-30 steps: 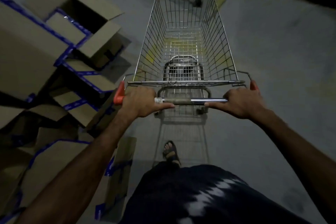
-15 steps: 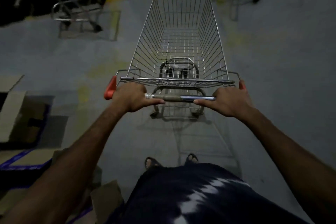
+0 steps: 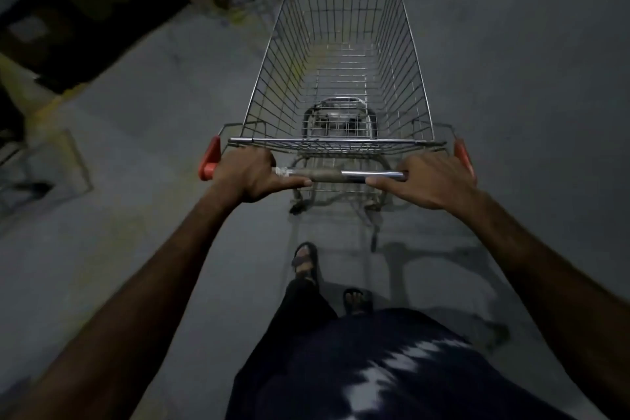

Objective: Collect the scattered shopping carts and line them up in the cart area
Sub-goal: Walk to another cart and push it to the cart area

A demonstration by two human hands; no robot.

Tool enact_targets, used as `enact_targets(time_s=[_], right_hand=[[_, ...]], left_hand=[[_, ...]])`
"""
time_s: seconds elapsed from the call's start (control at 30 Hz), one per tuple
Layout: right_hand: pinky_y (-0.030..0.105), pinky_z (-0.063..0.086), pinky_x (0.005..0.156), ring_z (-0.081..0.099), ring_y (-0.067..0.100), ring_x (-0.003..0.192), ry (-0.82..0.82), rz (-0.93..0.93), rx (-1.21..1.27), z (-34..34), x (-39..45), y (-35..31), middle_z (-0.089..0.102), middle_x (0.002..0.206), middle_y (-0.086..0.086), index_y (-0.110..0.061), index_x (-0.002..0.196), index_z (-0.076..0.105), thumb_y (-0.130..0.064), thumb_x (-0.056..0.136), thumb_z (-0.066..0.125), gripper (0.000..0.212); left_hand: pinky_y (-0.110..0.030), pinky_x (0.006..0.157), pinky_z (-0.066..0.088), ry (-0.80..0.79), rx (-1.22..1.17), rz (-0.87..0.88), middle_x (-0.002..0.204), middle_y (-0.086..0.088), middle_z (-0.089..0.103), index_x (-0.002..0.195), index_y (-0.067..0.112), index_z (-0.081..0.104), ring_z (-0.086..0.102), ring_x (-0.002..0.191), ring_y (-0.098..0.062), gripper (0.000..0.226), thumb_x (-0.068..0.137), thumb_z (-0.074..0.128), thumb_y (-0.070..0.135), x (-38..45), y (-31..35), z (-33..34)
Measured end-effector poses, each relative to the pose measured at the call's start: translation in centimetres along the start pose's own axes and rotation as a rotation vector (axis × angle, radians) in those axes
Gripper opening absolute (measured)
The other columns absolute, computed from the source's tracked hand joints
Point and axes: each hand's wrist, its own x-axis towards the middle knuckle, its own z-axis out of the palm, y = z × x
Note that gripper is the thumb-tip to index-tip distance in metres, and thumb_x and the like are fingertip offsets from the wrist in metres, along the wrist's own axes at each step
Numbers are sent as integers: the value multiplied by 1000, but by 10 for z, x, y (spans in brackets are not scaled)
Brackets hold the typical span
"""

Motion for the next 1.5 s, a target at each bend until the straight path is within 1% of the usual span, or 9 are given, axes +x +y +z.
enact_targets(time_s=[0.3, 0.43, 0.67, 0.8, 0.93, 1.07, 1.23, 1.4, 1.5], right_hand=[[55, 43, 104, 67, 13, 71, 82, 300, 111, -5, 17, 55, 68, 69, -7, -23, 73, 69, -98, 81, 23, 88], [60, 21, 119, 64, 11, 74, 63, 454, 179, -13, 26, 70, 66, 69, -9, -24, 67, 62, -99, 80, 27, 84], [56, 28, 115, 66, 17, 72, 162, 648, 247, -8, 31, 99, 68, 68, -3, -17, 69, 65, -97, 81, 31, 89], [64, 9, 123, 56, 4, 67, 175, 778, 244, -11, 32, 122, 60, 64, -15, -22, 62, 60, -104, 76, 23, 90], [62, 13, 124, 53, 1, 61, 189, 887, 282, -11, 32, 153, 57, 56, -13, -20, 55, 54, -107, 71, 23, 94], [56, 41, 106, 50, 5, 49, 312, 916, 306, -7, 30, 190, 49, 49, -10, -18, 52, 50, -103, 76, 35, 89], [59, 51, 94, 43, -2, 46, 374, 1013, 314, -4, 31, 245, 49, 47, -12, -21, 52, 56, -108, 70, 27, 94], [55, 52, 84, 38, 2, 46, 402, 1110, 369, -4, 28, 312, 43, 46, -11, -20, 51, 49, -110, 66, 21, 96], [46, 32, 75, 40, 4, 44, 415, 1147, 437, -7, 23, 349, 42, 45, -10, -20, 51, 47, -110, 66, 23, 95]], left_hand=[[-28, 54, 39, 49, 131, 352, 51, 0, 56, 54, 19, 54, 55, 48, -17, 99, 64, 23, 112, 147, 35, -42], [-30, 55, 40, 54, 157, 480, 52, 0, 57, 55, 18, 57, 54, 49, -17, 100, 65, 23, 112, 201, 57, -61], [-28, 51, 32, 39, 174, 705, 54, -1, 58, 56, 17, 56, 56, 50, -16, 95, 72, 31, 107, 280, 104, -91], [-28, 50, 30, 51, 211, 821, 55, -1, 58, 57, 16, 58, 55, 51, -16, 95, 73, 29, 106, 319, 145, -103], [-29, 53, 39, 81, 235, 911, 52, -1, 57, 53, 17, 54, 56, 49, -17, 98, 71, 26, 109, 359, 190, -110], [-33, 60, 51, 129, 285, 986, 48, 2, 53, 50, 18, 56, 54, 47, -17, 102, 67, 20, 112, 401, 240, -118], [-32, 60, 50, 112, 364, 1080, 49, 3, 54, 53, 20, 55, 54, 47, -14, 101, 66, 14, 112, 451, 311, -131], [-37, 69, 54, 104, 380, 1145, 55, 3, 55, 54, 22, 56, 54, 55, -16, 99, 64, 17, 113, 493, 396, -147], [-38, 72, 54, 108, 383, 1186, 55, 3, 56, 54, 22, 57, 57, 57, -18, 100, 64, 18, 113, 515, 448, -155]])
